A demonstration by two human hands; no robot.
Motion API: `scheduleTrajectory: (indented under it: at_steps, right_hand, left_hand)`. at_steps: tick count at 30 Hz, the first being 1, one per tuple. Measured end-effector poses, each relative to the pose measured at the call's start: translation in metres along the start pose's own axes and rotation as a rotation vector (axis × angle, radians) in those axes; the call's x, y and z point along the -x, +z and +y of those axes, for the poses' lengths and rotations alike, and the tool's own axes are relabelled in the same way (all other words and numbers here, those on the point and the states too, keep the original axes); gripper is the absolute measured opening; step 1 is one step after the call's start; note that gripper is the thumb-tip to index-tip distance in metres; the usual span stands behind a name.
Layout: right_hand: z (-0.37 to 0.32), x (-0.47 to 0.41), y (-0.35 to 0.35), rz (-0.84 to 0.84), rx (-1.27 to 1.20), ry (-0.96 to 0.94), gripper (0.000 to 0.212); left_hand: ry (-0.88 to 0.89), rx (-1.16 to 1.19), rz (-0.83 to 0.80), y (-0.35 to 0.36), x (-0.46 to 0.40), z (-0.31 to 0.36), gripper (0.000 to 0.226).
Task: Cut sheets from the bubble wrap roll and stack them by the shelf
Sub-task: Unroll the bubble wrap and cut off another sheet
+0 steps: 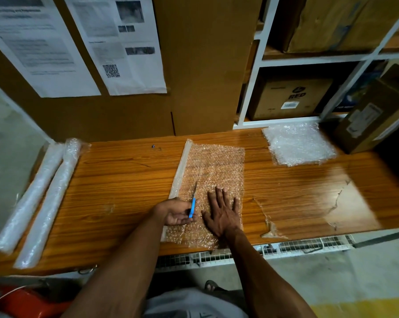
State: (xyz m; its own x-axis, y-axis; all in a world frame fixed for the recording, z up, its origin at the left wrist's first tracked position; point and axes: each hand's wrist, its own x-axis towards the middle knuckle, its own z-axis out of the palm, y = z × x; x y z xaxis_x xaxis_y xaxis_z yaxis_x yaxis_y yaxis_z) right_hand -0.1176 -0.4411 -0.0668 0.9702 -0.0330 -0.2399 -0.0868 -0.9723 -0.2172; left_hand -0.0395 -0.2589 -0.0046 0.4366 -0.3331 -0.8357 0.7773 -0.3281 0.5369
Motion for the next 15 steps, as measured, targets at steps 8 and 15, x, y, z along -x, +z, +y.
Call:
scheduleTrajectory:
  at_steps: [8,15]
  right_hand:
    - [-0.002,0.001,0.004,0.02,-0.014,0.014,0.081]
    - [-0.005,0.006,0.001,0.03,-0.013,0.022,0.079]
  left_hand:
    - [0.033,-0.017,0.008,-0.004,-0.012,0.014,0.041]
    - [0.107,-0.015,0.054,0.0,-0.023,0.009,0.013]
